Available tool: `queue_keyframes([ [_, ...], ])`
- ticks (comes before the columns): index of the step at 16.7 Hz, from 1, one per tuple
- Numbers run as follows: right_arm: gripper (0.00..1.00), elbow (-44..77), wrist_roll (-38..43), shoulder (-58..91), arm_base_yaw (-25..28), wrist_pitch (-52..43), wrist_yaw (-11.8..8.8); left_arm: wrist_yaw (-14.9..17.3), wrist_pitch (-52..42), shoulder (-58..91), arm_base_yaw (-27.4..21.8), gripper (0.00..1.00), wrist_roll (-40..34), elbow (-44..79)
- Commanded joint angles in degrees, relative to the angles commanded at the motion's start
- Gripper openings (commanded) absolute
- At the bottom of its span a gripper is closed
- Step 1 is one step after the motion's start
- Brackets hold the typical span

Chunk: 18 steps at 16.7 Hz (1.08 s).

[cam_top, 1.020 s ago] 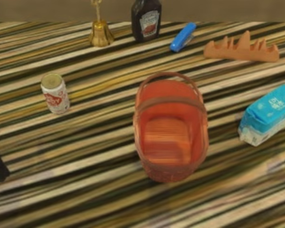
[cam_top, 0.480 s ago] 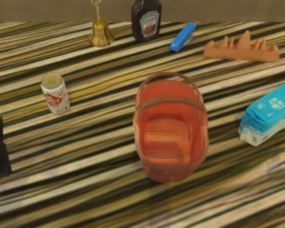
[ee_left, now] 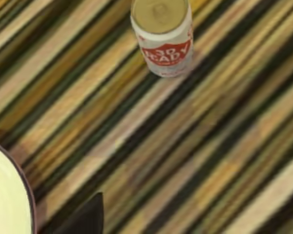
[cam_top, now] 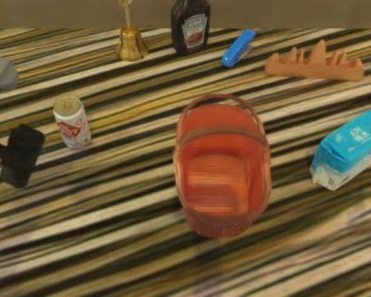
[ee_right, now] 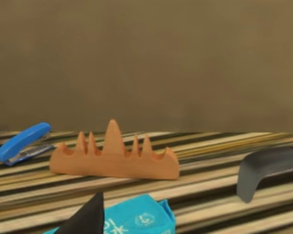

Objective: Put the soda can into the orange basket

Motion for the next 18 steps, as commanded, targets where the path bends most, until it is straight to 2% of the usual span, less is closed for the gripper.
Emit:
queue_keyframes([
  [5,1.00,0.0,0.0,0.0,0.0,0.0,0.0,-0.6,-17.2,32.5,-1.6,1.00,8.2,26.1],
  [10,1.00,0.0,0.0,0.0,0.0,0.0,0.0,-2.0,-27.6,58.6,-1.5,1.00,15.0,50.0],
  [14,1.00,0.0,0.0,0.0,0.0,0.0,0.0,-3.0,-30.6,70.9,-1.0,1.00,18.5,62.7],
  [18,1.00,0.0,0.0,0.0,0.0,0.0,0.0,-3.3,-31.0,74.1,-0.8,1.00,19.4,66.1],
])
